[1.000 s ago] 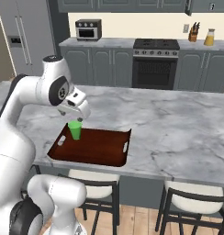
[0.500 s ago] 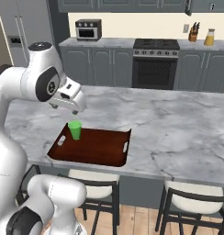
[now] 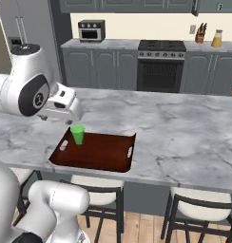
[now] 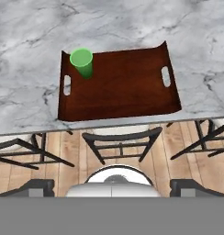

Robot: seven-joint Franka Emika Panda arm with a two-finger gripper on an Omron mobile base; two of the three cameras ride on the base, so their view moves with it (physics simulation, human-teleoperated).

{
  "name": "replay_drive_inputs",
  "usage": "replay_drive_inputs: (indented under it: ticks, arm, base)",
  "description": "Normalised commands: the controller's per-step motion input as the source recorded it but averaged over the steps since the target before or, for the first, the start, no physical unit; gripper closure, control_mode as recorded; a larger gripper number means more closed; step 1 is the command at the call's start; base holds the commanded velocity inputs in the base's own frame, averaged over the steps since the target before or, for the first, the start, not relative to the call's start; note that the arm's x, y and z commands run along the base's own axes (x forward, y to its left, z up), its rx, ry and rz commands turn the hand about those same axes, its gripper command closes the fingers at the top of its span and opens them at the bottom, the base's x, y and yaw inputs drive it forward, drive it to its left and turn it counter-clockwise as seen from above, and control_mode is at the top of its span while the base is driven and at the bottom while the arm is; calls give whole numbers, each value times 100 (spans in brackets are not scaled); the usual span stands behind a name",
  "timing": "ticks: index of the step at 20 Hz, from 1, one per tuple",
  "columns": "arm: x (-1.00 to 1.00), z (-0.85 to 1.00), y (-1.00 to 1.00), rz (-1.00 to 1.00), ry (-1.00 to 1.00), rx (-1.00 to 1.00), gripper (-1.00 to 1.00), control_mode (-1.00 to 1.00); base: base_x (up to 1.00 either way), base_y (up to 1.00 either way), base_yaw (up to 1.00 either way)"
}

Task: There is a tray on the dining counter. Grab the cup, mug, and pitcher and place them on the tray. The pitcher may be placed next to the tray if it cannot fit the tray.

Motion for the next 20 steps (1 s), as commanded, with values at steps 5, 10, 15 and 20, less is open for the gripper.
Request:
replay_drive_inputs:
  ticks: [5, 10, 15, 20]
  arm:
    - [-61, 22, 0, 2, -12, -6, -100, -100]
    - [-16, 7, 0, 0, -3, -2, -100, 100]
    - [0, 0, 0, 0, 0, 0, -100, 100]
    - [0, 0, 0, 0, 0, 0, -100, 100]
  base:
    - [0, 0, 0]
    - [-77, -8, 4]
    - [-94, -71, 1]
    - [-74, -100, 0]
